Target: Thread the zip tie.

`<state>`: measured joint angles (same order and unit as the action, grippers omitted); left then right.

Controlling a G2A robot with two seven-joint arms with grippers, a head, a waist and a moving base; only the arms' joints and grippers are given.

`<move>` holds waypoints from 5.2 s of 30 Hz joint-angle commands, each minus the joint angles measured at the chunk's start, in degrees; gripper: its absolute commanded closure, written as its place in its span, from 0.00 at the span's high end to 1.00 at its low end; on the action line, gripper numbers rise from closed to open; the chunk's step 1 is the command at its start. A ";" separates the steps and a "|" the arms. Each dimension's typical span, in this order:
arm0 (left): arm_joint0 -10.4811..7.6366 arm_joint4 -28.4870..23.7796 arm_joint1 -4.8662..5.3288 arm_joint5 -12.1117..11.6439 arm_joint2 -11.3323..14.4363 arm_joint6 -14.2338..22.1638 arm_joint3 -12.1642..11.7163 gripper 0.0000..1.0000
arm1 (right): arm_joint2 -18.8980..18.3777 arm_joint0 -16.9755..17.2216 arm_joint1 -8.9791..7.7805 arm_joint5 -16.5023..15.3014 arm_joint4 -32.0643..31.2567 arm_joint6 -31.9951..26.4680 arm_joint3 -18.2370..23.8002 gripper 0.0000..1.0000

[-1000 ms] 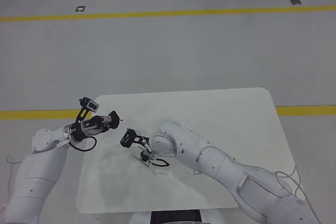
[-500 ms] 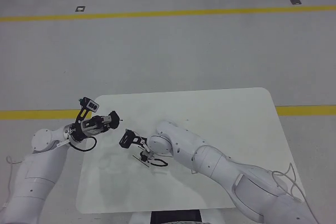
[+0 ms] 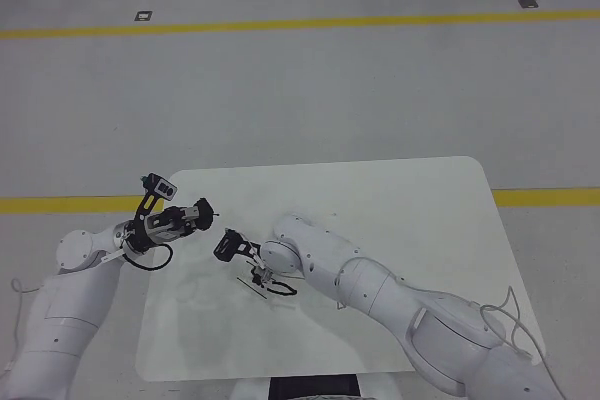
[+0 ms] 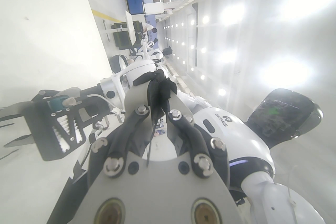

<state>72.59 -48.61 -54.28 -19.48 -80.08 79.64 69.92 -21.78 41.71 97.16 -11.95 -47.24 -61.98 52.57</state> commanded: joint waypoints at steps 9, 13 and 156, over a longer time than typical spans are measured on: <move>0.00 0.00 0.00 0.00 0.00 0.00 0.00 0.00 | -0.23 -0.23 1.18 0.57 -0.32 0.76 -1.84 0.24; 0.00 0.00 0.00 0.00 0.00 0.00 0.00 0.00 | -0.31 -0.33 1.70 1.36 -0.51 0.79 -2.55 0.20; 1.38 21.84 -6.77 0.00 -7.76 -10.59 3.55 0.00 | -31.55 20.97 -15.88 2.35 11.33 34.99 36.74 0.00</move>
<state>73.96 -26.55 -60.72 -19.48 -87.40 68.81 73.67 -53.28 62.62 81.30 -9.67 -35.85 -26.97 89.25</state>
